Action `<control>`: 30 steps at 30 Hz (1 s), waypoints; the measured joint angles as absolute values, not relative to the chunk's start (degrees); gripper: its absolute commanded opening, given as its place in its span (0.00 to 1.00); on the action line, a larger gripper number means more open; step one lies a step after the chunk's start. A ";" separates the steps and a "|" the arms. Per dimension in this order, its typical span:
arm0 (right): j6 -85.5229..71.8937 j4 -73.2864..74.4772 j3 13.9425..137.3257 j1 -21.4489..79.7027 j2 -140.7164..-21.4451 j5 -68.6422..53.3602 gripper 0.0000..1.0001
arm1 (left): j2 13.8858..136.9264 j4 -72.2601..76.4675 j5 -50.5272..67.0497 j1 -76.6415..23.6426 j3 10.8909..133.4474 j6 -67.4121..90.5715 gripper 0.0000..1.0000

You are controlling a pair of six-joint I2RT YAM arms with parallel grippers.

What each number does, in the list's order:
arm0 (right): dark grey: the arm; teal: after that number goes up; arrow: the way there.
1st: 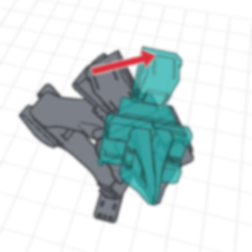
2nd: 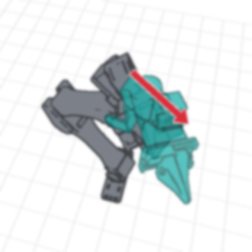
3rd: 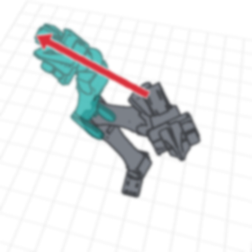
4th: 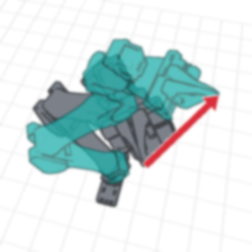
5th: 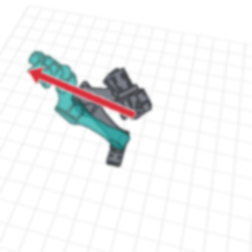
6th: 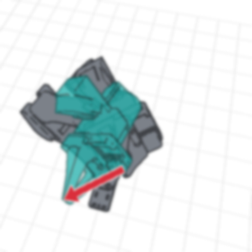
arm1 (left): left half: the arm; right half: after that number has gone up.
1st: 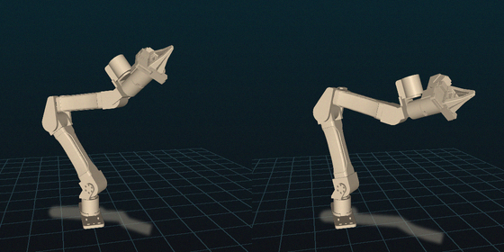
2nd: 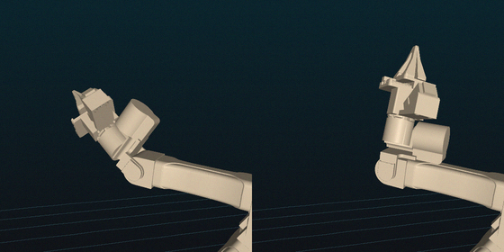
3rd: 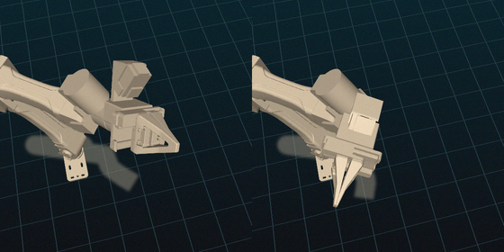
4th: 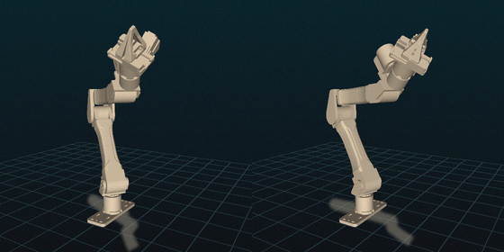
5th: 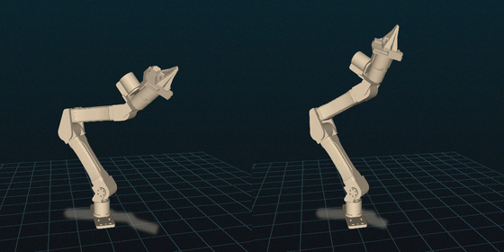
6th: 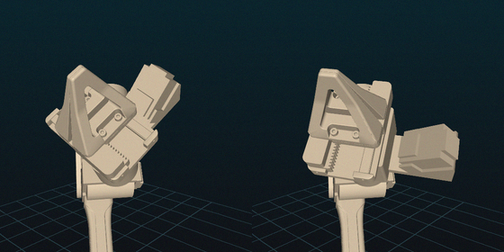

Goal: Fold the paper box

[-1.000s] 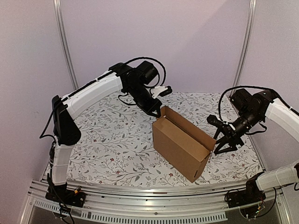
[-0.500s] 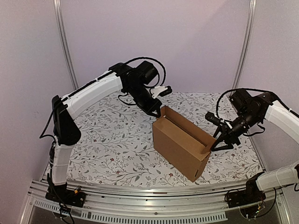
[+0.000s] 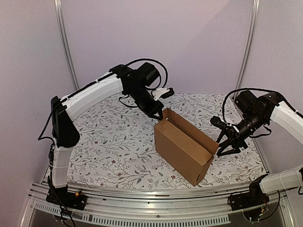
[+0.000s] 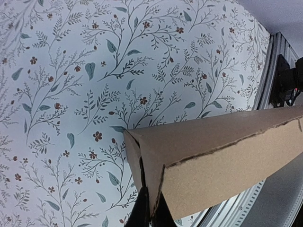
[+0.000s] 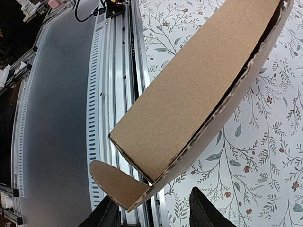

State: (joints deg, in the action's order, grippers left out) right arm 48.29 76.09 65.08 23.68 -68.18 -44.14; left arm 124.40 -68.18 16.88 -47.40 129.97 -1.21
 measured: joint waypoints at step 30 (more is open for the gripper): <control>46.15 74.98 65.30 23.68 -68.36 -42.96 0.48 | 119.50 -60.10 16.08 -48.16 120.22 0.97 0.00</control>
State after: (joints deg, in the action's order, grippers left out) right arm 46.15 74.98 65.30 23.68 -68.36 -42.96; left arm 119.50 -60.10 16.08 -48.16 120.22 0.97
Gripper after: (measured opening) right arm 0.482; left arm 0.019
